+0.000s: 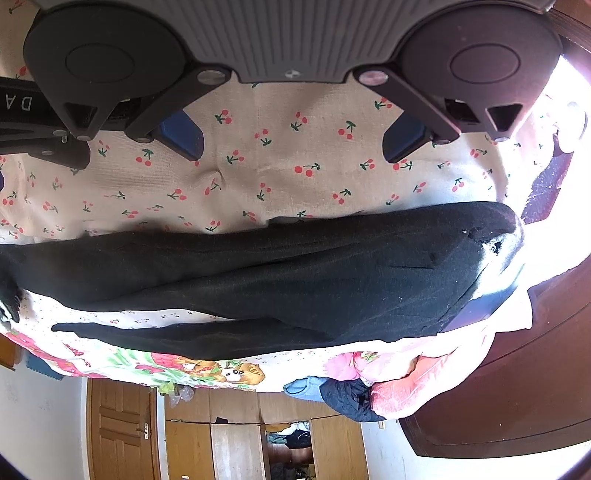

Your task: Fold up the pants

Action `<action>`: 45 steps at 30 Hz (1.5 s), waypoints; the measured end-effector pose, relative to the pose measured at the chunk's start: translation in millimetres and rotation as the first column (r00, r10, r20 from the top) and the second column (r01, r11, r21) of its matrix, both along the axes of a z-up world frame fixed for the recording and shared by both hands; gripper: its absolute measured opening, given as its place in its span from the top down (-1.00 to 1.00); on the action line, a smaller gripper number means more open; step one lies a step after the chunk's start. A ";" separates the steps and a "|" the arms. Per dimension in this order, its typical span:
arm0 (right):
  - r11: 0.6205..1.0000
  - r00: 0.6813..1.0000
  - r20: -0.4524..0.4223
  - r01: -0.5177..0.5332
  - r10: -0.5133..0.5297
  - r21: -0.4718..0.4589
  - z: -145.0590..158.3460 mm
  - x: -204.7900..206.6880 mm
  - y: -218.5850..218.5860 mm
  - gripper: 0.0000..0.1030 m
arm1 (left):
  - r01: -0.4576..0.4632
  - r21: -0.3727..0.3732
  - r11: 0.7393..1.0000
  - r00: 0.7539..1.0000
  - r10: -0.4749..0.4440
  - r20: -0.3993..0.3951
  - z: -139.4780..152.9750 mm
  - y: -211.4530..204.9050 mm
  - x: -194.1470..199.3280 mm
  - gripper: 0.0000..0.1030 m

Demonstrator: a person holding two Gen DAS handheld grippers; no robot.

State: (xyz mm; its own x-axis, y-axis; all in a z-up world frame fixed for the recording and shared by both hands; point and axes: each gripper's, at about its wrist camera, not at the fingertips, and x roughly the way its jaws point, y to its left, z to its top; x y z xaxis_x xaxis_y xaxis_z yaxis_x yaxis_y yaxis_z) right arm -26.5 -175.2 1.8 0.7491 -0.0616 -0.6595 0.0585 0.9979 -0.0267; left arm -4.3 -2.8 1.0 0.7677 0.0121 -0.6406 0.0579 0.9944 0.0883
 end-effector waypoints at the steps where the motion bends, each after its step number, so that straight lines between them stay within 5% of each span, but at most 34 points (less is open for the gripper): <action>1: 1.000 1.000 0.000 0.000 0.000 0.000 0.0 0.0 0.0 -0.97 | 0.000 0.001 1.000 1.000 0.000 0.001 -0.2 -0.1 0.1 -1.00; 45: 1.000 1.000 0.012 -0.016 0.016 -0.004 8.2 7.2 7.0 -0.97 | -0.011 0.003 1.000 0.999 0.011 0.048 5.2 6.1 4.7 -1.00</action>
State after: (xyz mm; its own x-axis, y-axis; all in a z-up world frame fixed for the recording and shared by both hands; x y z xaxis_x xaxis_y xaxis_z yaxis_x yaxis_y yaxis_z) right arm -19.2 -168.3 10.0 0.7578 -0.0524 -0.6503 0.0430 0.9986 -0.0304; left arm 0.4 3.2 6.2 0.7974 0.0226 -0.6030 0.0430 0.9946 0.0941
